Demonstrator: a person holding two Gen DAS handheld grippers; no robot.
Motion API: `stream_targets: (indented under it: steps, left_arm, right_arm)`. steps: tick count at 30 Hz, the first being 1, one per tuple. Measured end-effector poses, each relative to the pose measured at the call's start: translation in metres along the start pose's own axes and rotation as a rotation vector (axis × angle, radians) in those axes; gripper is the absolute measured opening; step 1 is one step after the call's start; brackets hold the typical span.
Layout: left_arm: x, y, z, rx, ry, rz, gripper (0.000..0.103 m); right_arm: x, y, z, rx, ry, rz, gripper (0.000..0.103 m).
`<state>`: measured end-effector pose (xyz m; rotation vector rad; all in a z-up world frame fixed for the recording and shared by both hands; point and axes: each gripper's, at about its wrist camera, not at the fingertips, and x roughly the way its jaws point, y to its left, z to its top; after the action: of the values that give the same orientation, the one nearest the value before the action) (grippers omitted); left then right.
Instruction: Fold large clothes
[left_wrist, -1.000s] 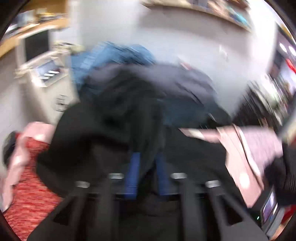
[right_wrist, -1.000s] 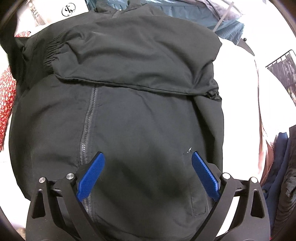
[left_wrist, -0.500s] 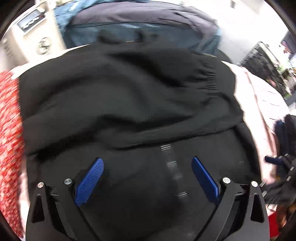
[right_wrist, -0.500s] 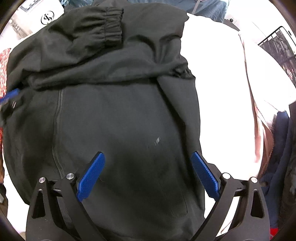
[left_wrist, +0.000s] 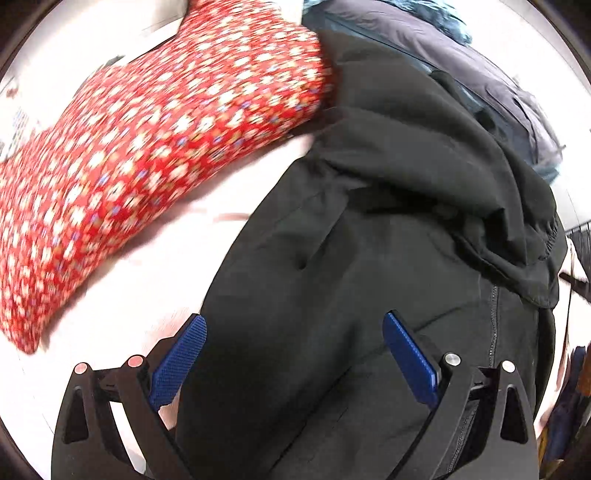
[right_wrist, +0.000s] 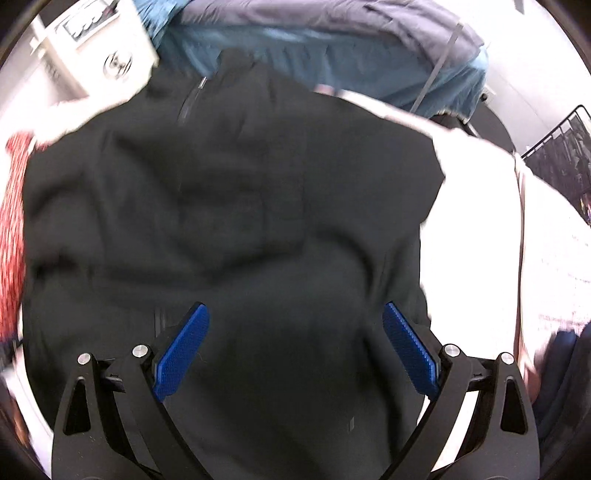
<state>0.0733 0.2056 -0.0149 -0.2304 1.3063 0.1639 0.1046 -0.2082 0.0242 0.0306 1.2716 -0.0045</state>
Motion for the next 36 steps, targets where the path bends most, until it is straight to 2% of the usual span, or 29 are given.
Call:
stream_targets:
  steps: [2,4,6,7,8,9,11,13,14,16,19,23,27,30,32,36]
  left_arm:
    - [0.000,-0.001,-0.003,0.004,-0.001,0.000,0.094]
    - [0.000,-0.007,-0.007,0.021,-0.006,0.003,0.094]
    - [0.003,-0.022,-0.008,0.046,-0.016,-0.002,0.094]
    - [0.006,-0.029,-0.008,0.060,-0.016,-0.003,0.094]
    - [0.008,-0.036,-0.006,0.077,-0.012,-0.001,0.094]
    - [0.011,-0.043,-0.005,0.086,-0.010,0.000,0.094]
    - [0.012,-0.051,-0.002,0.094,-0.010,-0.007,0.094]
    - [0.013,-0.060,0.001,0.089,-0.015,-0.015,0.094]
    - [0.013,-0.061,0.001,0.084,-0.018,-0.019,0.094]
    - [0.014,-0.061,0.002,0.073,-0.017,-0.016,0.094]
    - [0.012,-0.049,-0.001,0.051,-0.011,-0.015,0.094]
    - [0.001,-0.016,-0.017,0.063,-0.026,0.000,0.094]
    - [-0.009,0.022,-0.029,0.080,-0.036,0.033,0.094]
    - [-0.013,0.065,-0.038,0.015,-0.009,0.051,0.094]
    - [-0.017,0.097,-0.046,-0.051,0.006,0.024,0.094]
    - [-0.023,0.132,-0.064,-0.108,0.031,-0.021,0.094]
  right_arm:
    - [0.007,0.000,0.023,0.027,-0.006,0.013,0.079]
    - [0.016,0.004,0.038,0.035,0.017,0.030,0.072]
    - [0.028,0.015,0.050,0.019,0.064,0.052,0.069]
    - [0.034,0.019,0.051,0.001,0.092,0.011,0.063]
    - [0.047,0.021,0.052,-0.017,0.134,-0.084,0.063]
    - [0.061,0.017,0.052,-0.006,0.176,-0.121,0.063]
    - [0.077,0.004,0.052,0.060,0.222,-0.093,0.067]
    - [0.078,0.001,0.054,0.082,0.233,-0.094,0.074]
    - [0.074,0.004,0.055,0.057,0.234,-0.120,0.077]
    - [0.063,0.009,0.053,0.014,0.205,-0.138,0.078]
    - [0.038,0.007,0.040,0.012,0.129,-0.073,0.080]
    - [0.014,-0.018,-0.007,0.059,0.111,0.020,0.086]
    - [0.000,-0.065,-0.088,0.115,0.181,0.042,0.087]
    - [-0.006,-0.104,-0.146,0.188,0.246,0.027,0.087]
    - [-0.008,-0.125,-0.179,0.227,0.287,0.021,0.087]
    - [-0.017,-0.161,-0.226,0.349,0.334,0.102,0.087]
